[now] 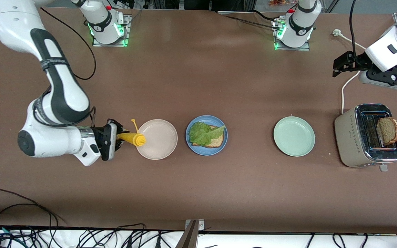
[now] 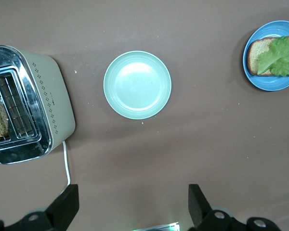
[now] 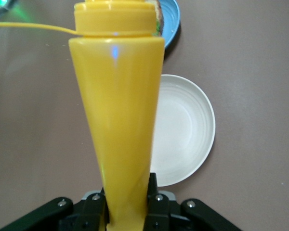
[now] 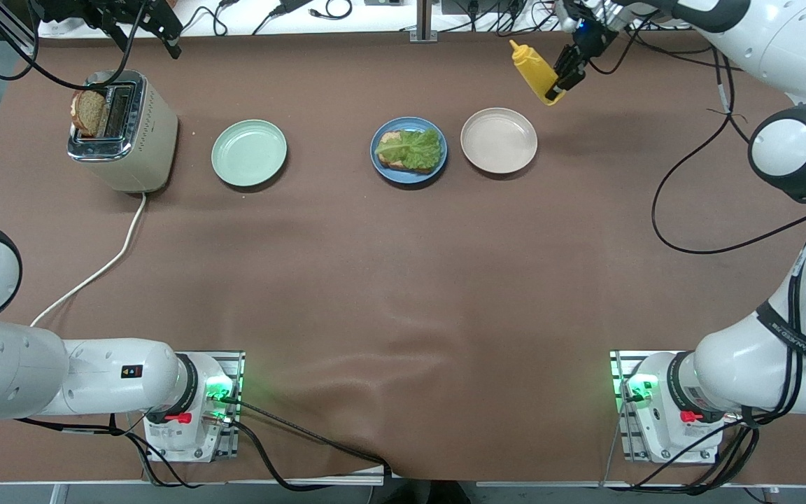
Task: Make sandwich in blue plate with both arms
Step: 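Bring the yellow bottle back beside the white plate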
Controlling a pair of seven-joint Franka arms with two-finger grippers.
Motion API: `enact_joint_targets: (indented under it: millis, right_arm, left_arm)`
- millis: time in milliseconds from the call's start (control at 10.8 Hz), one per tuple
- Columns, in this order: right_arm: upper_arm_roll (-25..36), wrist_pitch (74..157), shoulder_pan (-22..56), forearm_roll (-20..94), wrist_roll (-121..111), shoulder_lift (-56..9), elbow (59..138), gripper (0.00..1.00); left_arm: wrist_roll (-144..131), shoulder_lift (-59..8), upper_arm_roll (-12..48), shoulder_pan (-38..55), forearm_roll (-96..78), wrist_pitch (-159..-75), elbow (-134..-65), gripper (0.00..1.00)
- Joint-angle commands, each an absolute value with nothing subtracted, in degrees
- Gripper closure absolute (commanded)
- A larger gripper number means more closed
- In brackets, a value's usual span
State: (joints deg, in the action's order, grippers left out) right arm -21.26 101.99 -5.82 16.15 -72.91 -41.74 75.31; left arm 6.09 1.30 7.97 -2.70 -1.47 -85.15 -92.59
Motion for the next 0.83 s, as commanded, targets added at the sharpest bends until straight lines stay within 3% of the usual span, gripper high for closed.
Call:
enact_joint_targets:
  millis: [0, 277, 739]
  right_arm:
    - [-23.2, 98.27, -11.76, 22.31, -84.52, -45.25, 75.32, 1.0]
    - [-23.2, 93.71, -15.28, 25.65, -94.36, -49.73, 72.69, 1.0]
    - [-27.32, 93.6, -20.47, 26.02, -108.16, -58.6, 69.1, 1.0]
  left_arm:
    - [5.8, 0.79, 8.26, -2.72, -0.18, -83.76, -90.88, 0.0]
    - [5.8, 0.79, 8.26, -2.72, -0.18, -83.76, -90.88, 0.0]
    - [5.8, 0.79, 8.26, -2.72, -0.09, -83.76, -90.97, 0.0]
